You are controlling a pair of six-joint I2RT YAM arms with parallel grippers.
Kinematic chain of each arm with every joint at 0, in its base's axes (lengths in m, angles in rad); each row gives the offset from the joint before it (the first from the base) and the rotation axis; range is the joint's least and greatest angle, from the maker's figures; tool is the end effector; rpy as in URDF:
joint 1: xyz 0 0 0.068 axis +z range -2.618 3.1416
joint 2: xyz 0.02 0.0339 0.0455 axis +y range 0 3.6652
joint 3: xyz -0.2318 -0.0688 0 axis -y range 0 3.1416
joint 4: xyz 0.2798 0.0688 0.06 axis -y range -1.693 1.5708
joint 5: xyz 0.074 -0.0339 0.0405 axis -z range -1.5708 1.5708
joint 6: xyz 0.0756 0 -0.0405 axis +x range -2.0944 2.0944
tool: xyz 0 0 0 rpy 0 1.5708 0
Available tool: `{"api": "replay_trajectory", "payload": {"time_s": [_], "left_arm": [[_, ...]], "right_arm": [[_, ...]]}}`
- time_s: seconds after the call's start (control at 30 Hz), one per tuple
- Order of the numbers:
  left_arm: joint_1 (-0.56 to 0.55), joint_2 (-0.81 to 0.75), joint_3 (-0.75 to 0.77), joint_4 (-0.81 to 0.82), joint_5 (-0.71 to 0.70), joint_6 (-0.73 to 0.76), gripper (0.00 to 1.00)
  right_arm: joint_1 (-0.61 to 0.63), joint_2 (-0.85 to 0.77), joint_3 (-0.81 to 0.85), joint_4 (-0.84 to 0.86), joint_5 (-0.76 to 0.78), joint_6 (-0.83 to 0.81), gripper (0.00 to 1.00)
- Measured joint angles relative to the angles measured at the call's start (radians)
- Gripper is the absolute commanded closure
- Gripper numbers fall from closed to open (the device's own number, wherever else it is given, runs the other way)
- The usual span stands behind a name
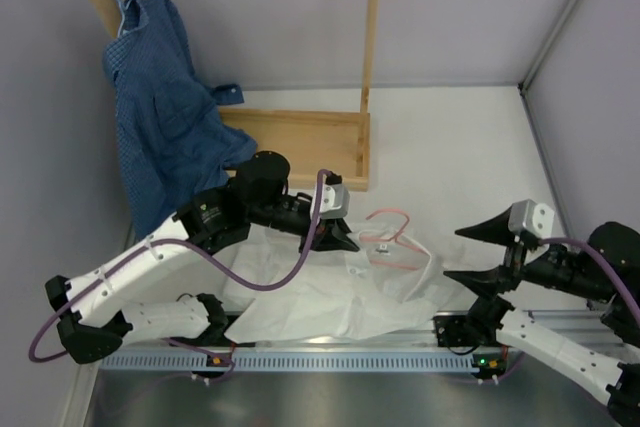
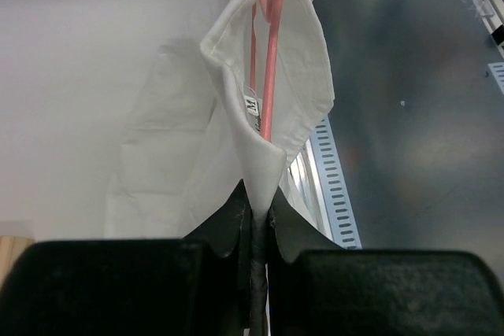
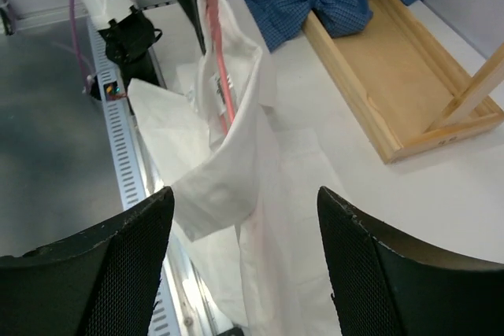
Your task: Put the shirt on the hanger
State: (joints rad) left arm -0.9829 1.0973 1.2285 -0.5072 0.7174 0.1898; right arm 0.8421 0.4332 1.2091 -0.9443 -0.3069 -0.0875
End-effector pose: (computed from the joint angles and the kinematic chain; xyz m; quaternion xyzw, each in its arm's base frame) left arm 0.1282 -0.2819 0.3678 0.5929 0.5356 -0.4712 0.3737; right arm 0.0571 0.0983 0.4251 -0.4266 0.6308 0.3435 0.5497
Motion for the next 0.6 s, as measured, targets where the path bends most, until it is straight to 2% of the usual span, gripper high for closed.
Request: {"api": "replay_trajectory", "payload": {"time_s": [0.13, 0.33, 0.43, 0.47, 0.5, 0.6], "left_arm": [[0.000, -0.016, 0.029, -0.038, 0.023, -0.003, 1.00], [0.000, -0.027, 0.055, -0.051, 0.044, -0.033, 1.00], [0.000, -0.028, 0.061, -0.055, 0.029, -0.055, 1.00], [0.000, -0.028, 0.061, -0.056, 0.021, -0.060, 1.00], [0.000, -0.028, 0.061, -0.058, 0.016, -0.062, 1.00], [0.000, -0.028, 0.064, -0.078, 0.001, -0.066, 1.00]], "right_arm": [[0.000, -0.026, 0.016, -0.073, -0.071, -0.024, 0.31], [0.000, 0.019, -0.021, -0.089, -0.166, -0.041, 0.41], [0.000, 0.081, -0.033, -0.082, -0.216, -0.053, 0.58], [0.000, 0.103, -0.033, -0.079, -0.227, -0.060, 0.69], [0.000, 0.121, -0.033, -0.076, -0.235, -0.069, 0.72], [0.000, 0.154, -0.033, -0.074, -0.240, -0.076, 0.73]]}}
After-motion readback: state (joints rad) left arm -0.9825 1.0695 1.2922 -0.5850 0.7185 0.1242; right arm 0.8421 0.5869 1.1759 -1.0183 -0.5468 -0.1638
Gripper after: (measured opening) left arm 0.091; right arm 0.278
